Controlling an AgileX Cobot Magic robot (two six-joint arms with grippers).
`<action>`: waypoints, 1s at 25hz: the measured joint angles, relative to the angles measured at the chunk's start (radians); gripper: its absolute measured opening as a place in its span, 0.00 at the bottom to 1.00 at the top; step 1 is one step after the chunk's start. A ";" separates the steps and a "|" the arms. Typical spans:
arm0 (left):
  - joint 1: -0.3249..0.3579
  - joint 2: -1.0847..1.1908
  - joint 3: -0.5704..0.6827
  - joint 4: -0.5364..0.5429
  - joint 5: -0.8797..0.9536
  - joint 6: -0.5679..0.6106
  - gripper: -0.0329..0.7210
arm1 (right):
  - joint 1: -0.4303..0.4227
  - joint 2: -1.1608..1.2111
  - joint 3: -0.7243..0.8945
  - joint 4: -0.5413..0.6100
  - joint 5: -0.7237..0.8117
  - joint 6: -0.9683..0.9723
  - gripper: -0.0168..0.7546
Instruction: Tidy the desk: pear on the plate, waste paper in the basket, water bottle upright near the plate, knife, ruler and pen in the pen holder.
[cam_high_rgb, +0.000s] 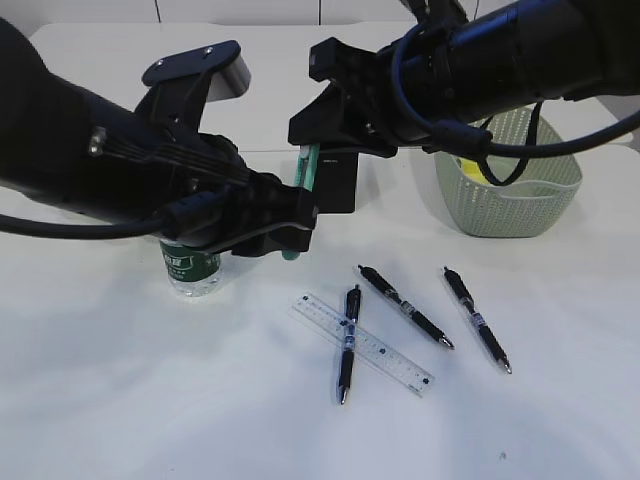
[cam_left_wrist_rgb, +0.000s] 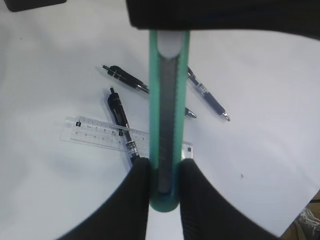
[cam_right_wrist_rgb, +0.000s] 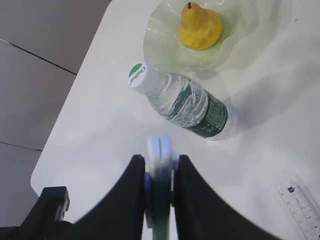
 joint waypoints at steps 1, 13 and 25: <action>0.000 0.000 0.000 0.000 0.000 0.000 0.20 | 0.000 0.000 0.000 0.000 0.000 -0.002 0.16; 0.000 0.000 0.000 0.049 0.024 0.000 0.67 | 0.000 0.000 0.000 0.022 0.002 -0.008 0.16; 0.000 -0.028 0.000 0.110 0.026 0.001 0.72 | 0.000 0.000 0.000 0.024 -0.041 -0.010 0.16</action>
